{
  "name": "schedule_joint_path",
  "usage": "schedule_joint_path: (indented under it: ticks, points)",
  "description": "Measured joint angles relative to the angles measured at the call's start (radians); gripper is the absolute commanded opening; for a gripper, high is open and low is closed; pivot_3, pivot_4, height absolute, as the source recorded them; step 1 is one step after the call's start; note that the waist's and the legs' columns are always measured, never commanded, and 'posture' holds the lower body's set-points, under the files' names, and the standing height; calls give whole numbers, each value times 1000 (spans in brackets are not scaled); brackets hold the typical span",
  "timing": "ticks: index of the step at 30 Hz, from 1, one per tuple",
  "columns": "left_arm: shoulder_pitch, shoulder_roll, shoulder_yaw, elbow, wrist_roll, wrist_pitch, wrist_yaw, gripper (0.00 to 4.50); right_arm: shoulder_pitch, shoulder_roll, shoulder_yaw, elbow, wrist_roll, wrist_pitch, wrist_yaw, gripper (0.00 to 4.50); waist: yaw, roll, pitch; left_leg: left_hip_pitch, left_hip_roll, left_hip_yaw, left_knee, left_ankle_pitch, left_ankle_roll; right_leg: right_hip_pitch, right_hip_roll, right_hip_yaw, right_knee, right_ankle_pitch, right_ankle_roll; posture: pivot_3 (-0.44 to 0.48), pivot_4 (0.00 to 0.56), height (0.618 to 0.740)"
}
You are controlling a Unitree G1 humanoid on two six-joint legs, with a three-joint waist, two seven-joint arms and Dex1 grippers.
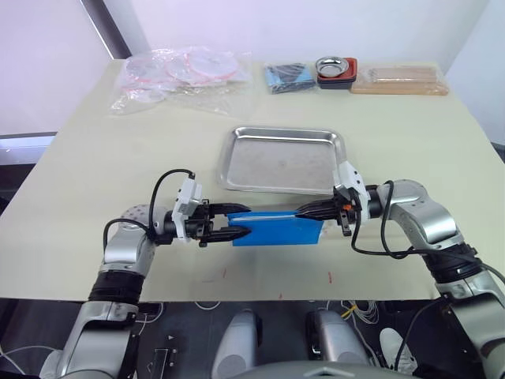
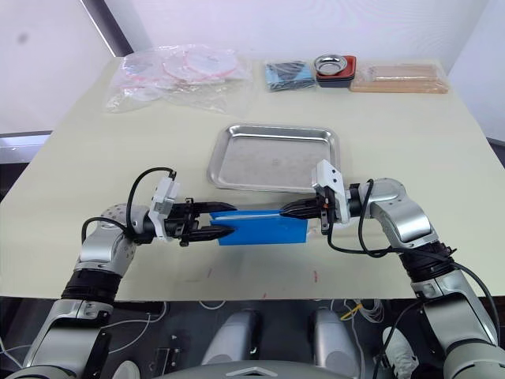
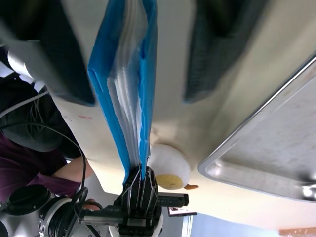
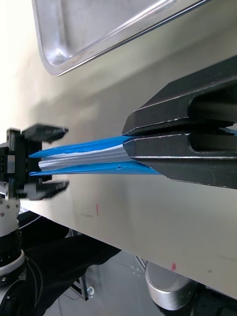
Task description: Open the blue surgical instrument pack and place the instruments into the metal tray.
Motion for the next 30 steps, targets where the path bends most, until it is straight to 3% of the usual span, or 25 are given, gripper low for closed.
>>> schedule_joint_path:
  ticks: [2,3,10,13,21,30]
  points:
    - [0,-3,0,0,-1,0,-1,326,0,0,-1,0,-2,0,0,0,0,0,0,0,0,0,0,0,0,0,0,0,0,0,0,0,150,740]
    - [0,-4,0,0,-1,0,-2,75,0,0,-2,0,-5,-1,0,0,0,0,0,0,0,0,0,0,0,0,0,0,0,0,0,0,150,740]
    - [3,-10,1,0,-2,-2,-3,75,0,0,-8,0,-11,-2,-2,0,1,0,0,0,0,0,0,0,0,0,0,0,0,0,0,0,150,740]
    - [3,-14,1,0,-2,-6,-3,0,11,-7,-21,-19,0,16,-4,850,3,0,0,-1,-1,-1,0,0,0,0,-1,0,0,0,0,0,150,740]
    - [2,-22,2,0,-2,-14,-2,0,52,-84,-137,-77,51,78,-20,4440,4,0,0,-5,-2,-3,1,0,0,-3,-2,-2,-1,0,0,0,150,740]
    - [-4,-27,1,10,2,-32,-4,0,157,-206,-262,-9,21,48,-76,4440,4,0,0,-6,-3,-3,1,0,0,-3,-2,-2,-1,0,0,0,150,740]
